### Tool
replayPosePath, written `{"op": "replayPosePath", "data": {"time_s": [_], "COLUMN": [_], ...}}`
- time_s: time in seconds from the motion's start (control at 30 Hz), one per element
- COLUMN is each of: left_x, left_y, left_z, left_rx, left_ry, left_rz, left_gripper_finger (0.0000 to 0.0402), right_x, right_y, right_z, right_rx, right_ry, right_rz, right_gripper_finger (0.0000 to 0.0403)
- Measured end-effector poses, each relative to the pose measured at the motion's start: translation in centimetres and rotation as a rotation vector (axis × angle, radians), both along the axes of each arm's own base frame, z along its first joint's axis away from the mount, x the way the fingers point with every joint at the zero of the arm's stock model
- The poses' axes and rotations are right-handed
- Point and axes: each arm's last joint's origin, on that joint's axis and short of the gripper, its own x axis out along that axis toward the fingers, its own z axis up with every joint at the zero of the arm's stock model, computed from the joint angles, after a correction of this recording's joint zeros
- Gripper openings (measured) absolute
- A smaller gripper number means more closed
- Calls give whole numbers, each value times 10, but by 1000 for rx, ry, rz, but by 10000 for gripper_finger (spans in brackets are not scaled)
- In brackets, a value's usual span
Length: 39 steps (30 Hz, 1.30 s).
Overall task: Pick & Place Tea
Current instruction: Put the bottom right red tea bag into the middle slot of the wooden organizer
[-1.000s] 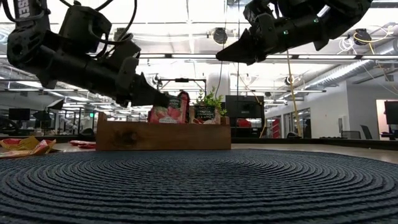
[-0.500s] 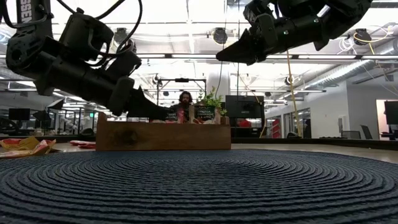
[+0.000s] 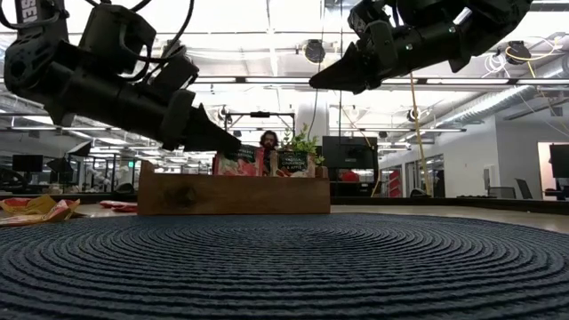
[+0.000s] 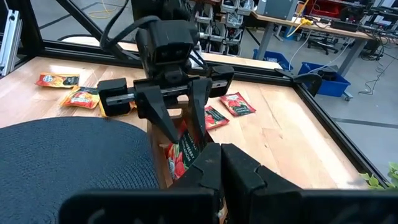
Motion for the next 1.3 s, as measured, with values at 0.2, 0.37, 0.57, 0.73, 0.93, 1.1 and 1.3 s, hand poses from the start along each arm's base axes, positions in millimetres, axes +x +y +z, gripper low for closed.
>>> {"op": "replayPosePath", "data": {"time_s": [0.2,0.37,0.57,0.73,0.93,1.1,1.3], "left_x": [3,23,51,73,86,85,83], "left_y": [0,-3,-11,-17,-3,8,14], "left_z": [26,67,95,80,53,53,56], "left_rx": [-18,35,27,34,-4,-1,-11], "left_ry": [-92,136,618,737,807,822,833], "left_rz": [9,1,-67,-211,-198,-184,-179], "left_gripper_finger": [188,186,107,12,4,3,2], "right_x": [0,-1,-1,-1,-1,-1,-1], "right_y": [0,0,0,0,0,0,0], "right_z": [-1,-3,-3,-2,-3,-4,-5], "right_rx": [1,3,-1,-6,-5,-4,-3], "right_ry": [16,29,28,26,33,47,50], "right_rz": [0,0,1,2,2,2,2], "right_gripper_finger": [0,0,0,0,0,0,0]}}
